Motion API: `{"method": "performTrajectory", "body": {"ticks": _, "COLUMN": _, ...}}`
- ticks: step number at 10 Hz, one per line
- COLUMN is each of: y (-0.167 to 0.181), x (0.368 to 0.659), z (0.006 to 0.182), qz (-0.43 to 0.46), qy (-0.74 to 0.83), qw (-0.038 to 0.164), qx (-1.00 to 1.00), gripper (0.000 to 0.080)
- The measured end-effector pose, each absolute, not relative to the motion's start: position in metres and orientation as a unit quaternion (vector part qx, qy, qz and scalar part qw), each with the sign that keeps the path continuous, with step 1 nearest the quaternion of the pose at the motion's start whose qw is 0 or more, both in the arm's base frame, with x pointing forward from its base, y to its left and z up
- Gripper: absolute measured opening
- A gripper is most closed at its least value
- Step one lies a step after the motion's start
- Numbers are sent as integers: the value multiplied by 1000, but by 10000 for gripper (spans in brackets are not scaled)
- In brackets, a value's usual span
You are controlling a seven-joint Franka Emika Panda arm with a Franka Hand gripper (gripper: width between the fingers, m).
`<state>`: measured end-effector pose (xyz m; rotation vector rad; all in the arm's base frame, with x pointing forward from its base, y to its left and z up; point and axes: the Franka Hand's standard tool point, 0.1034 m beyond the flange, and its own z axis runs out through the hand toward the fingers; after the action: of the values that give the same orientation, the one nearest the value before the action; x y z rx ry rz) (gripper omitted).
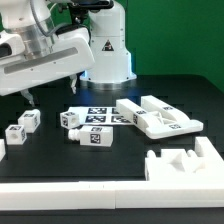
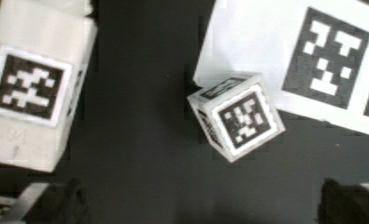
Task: Assemble chair
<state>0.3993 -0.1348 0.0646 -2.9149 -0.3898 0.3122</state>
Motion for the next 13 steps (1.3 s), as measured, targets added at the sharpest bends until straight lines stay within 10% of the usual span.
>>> {"method": "performTrajectory", "body": {"ticks": 2, "y": -131, "x": 399, "z": 63, "qz": 179, "qy": -138, "qw": 94, "qx": -970, "gripper": 649}}
{"method": "performTrajectory", "body": {"ticks": 5, "y": -176, "x": 425, "z": 61, "qz": 291, "qy": -78, "qw": 46, "qx": -952, "gripper": 649}}
{"method": "performTrajectory", "body": {"ticks": 13, "y": -204, "x": 412, "z": 33, "qz": 384, "qy": 14, "qw": 48, "qx": -922, "gripper": 649}}
